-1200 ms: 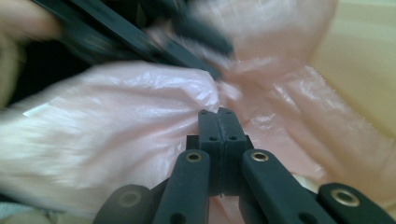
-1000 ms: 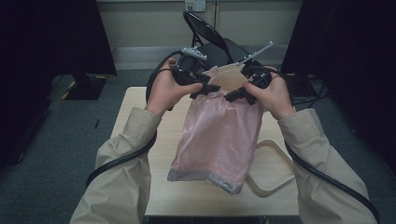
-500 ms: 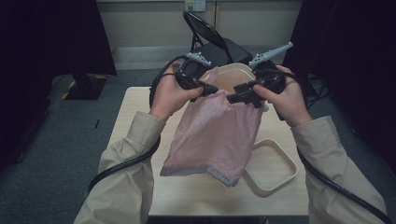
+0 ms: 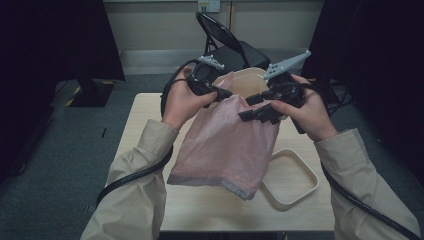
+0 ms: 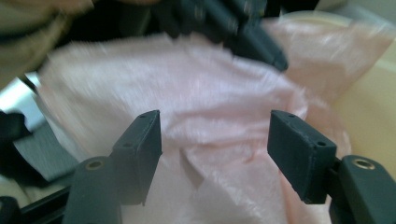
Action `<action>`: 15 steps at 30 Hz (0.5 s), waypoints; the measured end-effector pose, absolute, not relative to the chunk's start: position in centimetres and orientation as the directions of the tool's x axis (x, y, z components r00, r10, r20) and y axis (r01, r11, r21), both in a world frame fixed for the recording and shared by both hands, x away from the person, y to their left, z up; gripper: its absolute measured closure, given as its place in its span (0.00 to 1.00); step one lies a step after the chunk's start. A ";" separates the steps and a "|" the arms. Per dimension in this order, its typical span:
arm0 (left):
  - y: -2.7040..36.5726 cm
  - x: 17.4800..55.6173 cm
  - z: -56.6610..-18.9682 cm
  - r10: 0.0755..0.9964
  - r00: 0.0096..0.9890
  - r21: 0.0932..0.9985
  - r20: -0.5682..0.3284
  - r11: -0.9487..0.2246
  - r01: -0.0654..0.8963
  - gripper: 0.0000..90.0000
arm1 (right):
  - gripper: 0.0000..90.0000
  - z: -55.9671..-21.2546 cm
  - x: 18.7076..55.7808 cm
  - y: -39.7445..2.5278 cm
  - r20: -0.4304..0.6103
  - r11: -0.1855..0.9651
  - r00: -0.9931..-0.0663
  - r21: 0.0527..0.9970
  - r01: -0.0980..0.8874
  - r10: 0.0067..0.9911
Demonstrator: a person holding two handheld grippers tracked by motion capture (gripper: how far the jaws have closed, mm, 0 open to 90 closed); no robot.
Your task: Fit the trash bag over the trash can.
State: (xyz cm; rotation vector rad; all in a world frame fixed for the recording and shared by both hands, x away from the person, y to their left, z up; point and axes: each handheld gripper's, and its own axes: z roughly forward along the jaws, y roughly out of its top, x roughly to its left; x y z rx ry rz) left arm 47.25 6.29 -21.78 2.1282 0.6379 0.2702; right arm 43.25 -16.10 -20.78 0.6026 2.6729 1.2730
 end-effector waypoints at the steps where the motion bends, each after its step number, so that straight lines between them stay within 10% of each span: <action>1: 6.3 47.2 -21.8 0.534 0.845 0.803 -0.036 -0.488 0.342 0.98 | 0.47 -21.1 43.2 -15.9 0.055 0.587 -0.920 0.755 0.292 0.387; 10: 6.4 46.9 -21.5 0.544 0.839 0.814 -0.031 -0.473 0.338 0.98 | 0.91 -21.3 42.7 -15.0 0.046 0.599 -0.928 0.752 0.276 0.370; 15: 6.7 46.7 -20.3 0.540 0.841 0.838 -0.030 -0.445 0.316 0.98 | 0.97 -19.5 42.6 -15.3 0.038 0.577 -0.928 0.774 0.261 0.369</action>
